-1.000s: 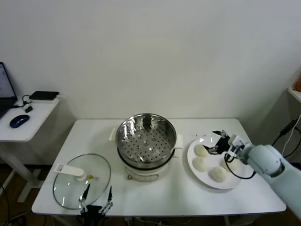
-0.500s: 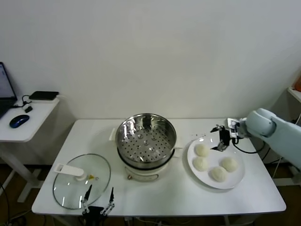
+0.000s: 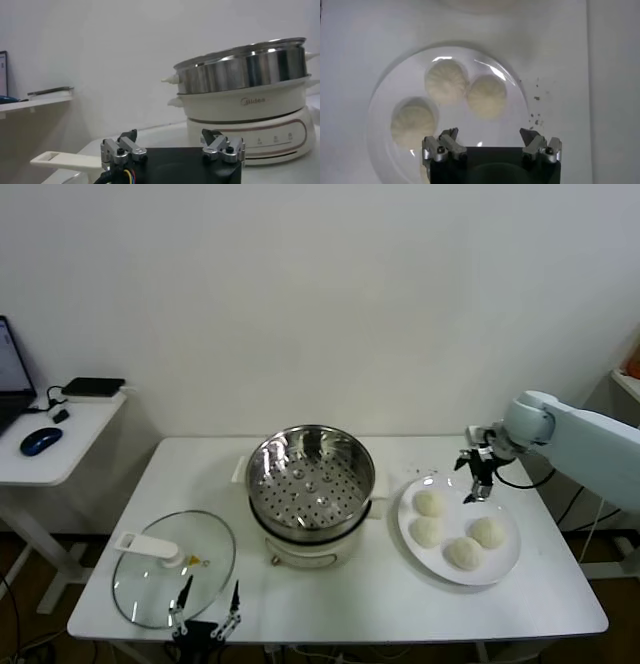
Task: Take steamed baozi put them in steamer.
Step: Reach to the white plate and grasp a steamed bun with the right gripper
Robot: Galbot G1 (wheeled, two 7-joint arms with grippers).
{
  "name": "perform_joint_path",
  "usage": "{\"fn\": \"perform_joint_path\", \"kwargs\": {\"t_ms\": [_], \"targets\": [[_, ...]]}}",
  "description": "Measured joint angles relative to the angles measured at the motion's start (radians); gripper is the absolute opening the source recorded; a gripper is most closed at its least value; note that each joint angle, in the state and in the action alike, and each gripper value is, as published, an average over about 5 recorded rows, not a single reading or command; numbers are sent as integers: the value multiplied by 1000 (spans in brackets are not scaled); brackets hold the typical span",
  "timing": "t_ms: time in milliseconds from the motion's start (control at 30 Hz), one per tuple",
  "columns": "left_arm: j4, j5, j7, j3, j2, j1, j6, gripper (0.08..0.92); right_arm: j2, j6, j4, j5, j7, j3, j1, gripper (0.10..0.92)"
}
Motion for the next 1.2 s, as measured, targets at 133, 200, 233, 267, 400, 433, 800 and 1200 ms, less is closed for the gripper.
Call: {"fn": "perform_joint_path", "kwargs": {"t_ms": [133,200,233,267,400,433,800,1200], "targets": [[6,-1,0,-7,0,-1,0,823,42,9,-53,-7,-8,16,-32,823],[9,-1,0,-10,0,-2,0,823,62,14,-79,-12,-11,25,-49,823],[10,-1,0,-11,0,-2,0,823,72,17,-91,-15,-12,30,-57,823],[12,-1,0,-12,0,-3,-1,823,81,20,-105,-18,-12,36,-65,823],[16,-2,0,-15,0,-5,-1,823,119,31,-158,-32,-15,57,-94,823],[17,-2,0,-16,0,-6,-2,823,128,34,-170,-35,-15,61,-100,823],[22,-3,3,-19,0,-7,-6,823,196,53,-275,-50,-16,99,-138,823],[22,-2,3,-19,0,-7,-8,823,225,56,-312,-52,-22,114,-157,818]]}}
